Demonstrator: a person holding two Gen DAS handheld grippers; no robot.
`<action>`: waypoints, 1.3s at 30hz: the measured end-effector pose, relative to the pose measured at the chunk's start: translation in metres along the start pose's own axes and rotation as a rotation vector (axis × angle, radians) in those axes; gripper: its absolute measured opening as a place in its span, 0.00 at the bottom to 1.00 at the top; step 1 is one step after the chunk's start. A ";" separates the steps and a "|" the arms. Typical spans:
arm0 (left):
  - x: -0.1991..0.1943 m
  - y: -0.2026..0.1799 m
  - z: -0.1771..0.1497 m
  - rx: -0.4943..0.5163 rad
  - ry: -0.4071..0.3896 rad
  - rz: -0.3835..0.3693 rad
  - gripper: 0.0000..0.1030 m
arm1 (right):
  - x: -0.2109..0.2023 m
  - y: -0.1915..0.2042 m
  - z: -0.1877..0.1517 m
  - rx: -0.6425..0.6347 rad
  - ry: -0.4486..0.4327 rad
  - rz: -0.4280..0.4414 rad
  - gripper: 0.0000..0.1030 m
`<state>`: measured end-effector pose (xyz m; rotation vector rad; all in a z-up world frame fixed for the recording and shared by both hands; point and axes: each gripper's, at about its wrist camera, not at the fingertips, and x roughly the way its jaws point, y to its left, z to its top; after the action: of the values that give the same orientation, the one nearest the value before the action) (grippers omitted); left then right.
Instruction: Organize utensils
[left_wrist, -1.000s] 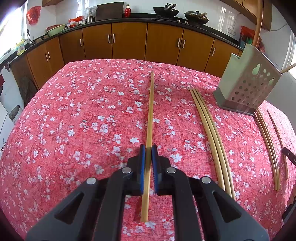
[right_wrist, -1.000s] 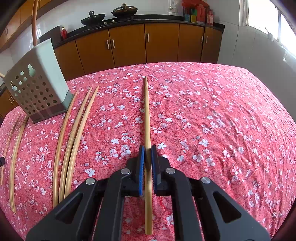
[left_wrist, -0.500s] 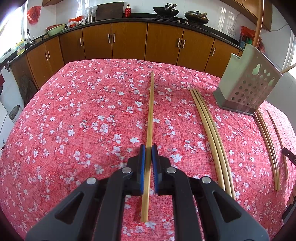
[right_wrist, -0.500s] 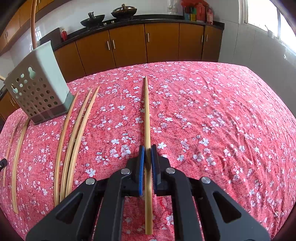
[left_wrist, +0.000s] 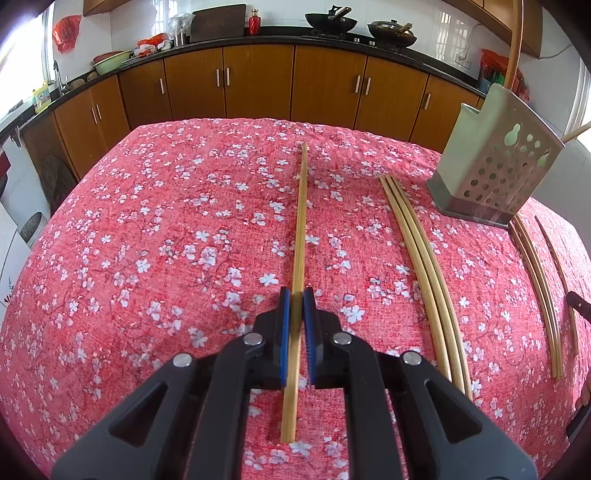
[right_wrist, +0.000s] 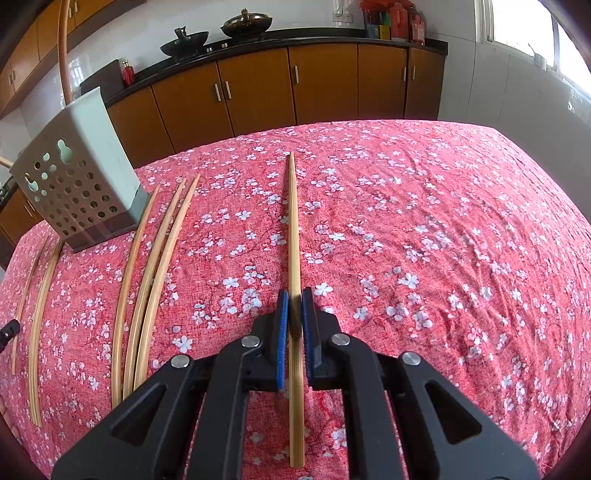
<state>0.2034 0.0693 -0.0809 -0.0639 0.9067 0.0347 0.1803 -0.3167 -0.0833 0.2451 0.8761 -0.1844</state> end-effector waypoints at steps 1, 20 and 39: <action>0.000 0.000 0.000 -0.001 0.000 -0.001 0.10 | 0.000 0.000 0.000 0.001 0.000 0.003 0.09; -0.002 -0.003 -0.001 0.008 0.001 0.015 0.10 | -0.012 0.002 -0.017 -0.024 0.007 0.058 0.08; -0.022 -0.002 -0.016 0.040 0.009 -0.003 0.07 | -0.032 -0.003 -0.026 0.001 -0.007 0.097 0.08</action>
<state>0.1773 0.0658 -0.0732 -0.0276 0.9161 0.0136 0.1403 -0.3105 -0.0745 0.2877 0.8553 -0.0952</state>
